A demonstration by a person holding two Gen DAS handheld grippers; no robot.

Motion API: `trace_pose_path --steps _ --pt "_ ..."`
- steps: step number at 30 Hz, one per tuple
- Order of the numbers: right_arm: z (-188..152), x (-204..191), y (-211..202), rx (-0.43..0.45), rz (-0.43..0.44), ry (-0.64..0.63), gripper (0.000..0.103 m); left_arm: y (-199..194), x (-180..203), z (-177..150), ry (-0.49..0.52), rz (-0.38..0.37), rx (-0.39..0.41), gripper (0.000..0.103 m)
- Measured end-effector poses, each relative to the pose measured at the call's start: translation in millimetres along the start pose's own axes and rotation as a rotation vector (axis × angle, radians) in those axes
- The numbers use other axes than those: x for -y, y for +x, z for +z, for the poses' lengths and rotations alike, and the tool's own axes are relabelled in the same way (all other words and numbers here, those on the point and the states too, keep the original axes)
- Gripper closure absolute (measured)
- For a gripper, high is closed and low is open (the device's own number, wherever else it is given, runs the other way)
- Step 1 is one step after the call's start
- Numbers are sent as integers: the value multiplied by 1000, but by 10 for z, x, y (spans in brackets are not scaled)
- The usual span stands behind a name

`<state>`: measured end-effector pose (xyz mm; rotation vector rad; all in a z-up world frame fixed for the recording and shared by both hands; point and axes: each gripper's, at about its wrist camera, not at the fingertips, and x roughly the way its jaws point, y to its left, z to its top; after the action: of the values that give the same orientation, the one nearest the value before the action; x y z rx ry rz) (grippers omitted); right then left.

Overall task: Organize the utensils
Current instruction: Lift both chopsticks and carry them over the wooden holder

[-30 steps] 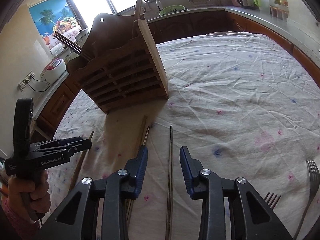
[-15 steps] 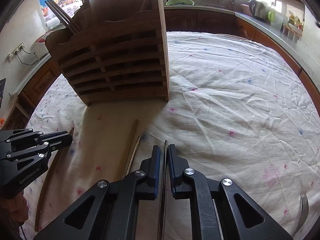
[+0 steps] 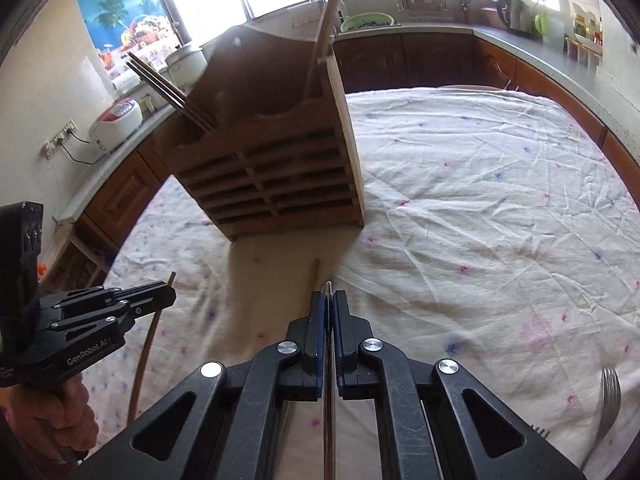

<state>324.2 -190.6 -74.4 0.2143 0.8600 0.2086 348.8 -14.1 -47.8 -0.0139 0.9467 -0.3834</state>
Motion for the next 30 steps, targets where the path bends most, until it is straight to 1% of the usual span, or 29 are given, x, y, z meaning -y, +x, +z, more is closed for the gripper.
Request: trace_pose_path --steps 7,13,20,23,27,30 --pt "15 -200 -681 108 50 -46 99 -789 -37 -86 -32 -31 140 99" --pt "-30 -333 -1084 180 66 -79 99 -1233 -46 -247 -54 -44 208 99" --pt "-98 -416 -1324 233 59 -99 99 -1515 6 -396 -60 -70 255 99" --pt "-117 -429 -1397 248 60 -98 99 -1597 38 -429 -53 -69 272 99" --pt "-136 -468 -1475 262 59 -109 99 -1669 59 -447 -55 -82 291 99" --pt "-136 -484 -1490 269 59 -113 99 -1688 81 -447 -54 -78 300 99"
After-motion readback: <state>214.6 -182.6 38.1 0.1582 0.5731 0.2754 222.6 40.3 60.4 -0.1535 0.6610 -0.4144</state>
